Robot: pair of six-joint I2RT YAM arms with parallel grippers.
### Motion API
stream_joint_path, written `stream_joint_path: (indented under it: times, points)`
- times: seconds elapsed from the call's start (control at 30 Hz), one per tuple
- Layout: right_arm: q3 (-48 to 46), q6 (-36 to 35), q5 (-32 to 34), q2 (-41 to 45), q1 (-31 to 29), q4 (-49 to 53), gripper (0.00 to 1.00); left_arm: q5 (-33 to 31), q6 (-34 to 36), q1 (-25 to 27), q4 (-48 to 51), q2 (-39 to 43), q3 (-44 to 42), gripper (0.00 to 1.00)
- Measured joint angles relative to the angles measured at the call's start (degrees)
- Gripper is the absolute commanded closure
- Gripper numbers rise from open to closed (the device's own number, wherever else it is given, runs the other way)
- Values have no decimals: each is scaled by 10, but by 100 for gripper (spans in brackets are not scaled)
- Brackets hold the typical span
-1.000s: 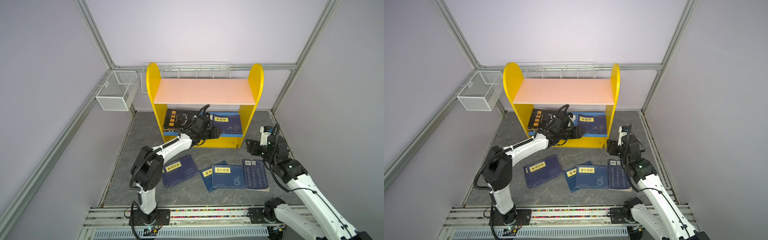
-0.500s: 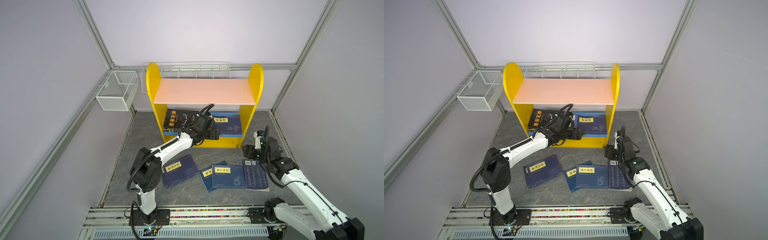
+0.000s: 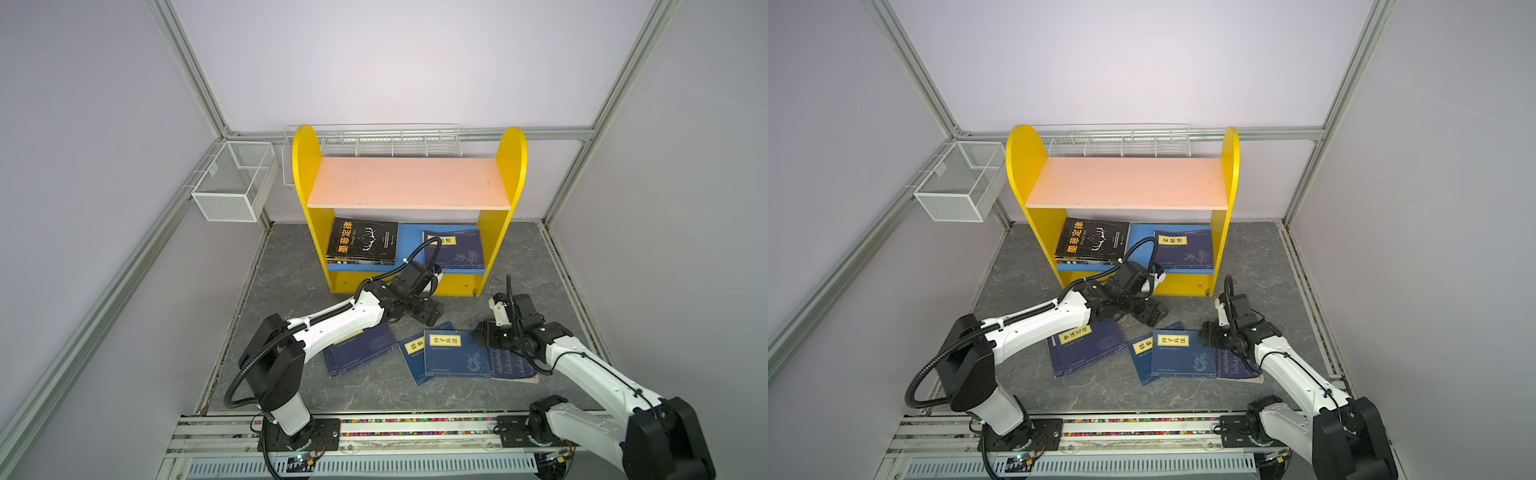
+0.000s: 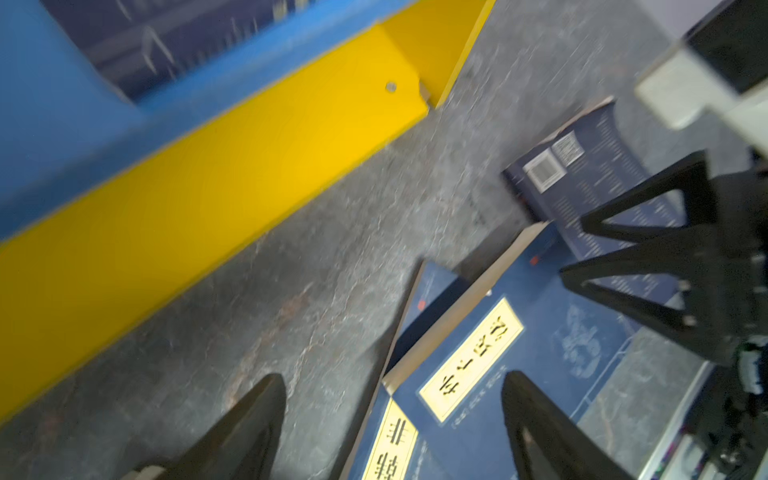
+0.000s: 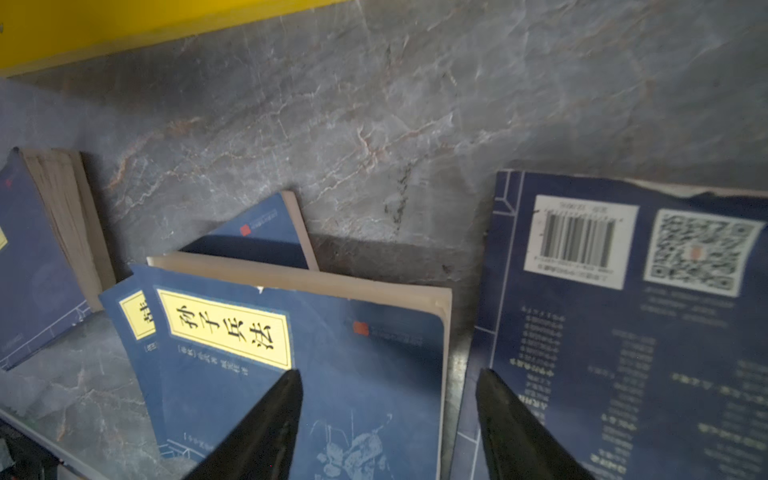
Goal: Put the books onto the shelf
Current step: 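Grasp the blue Sunzi Bingfa book on the pile with both grippers, lift upright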
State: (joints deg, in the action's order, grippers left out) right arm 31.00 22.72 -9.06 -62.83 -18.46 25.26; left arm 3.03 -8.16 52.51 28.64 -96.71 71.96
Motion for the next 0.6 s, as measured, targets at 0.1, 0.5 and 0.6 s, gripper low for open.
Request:
stream_joint_path:
  times: [0.1, 0.5, 0.6]
  points:
    - [-7, 0, -17, -31, 0, 0, 32, -5, 7, 1, 25, -28, -15, 18]
    - [10, 6, -65, -114, 0, -47, 37, -25, 46, 5, 71, -106, 8, 57]
    - [12, 5, -73, -118, 0, -51, 40, -23, 55, 5, 76, -117, 16, 66]
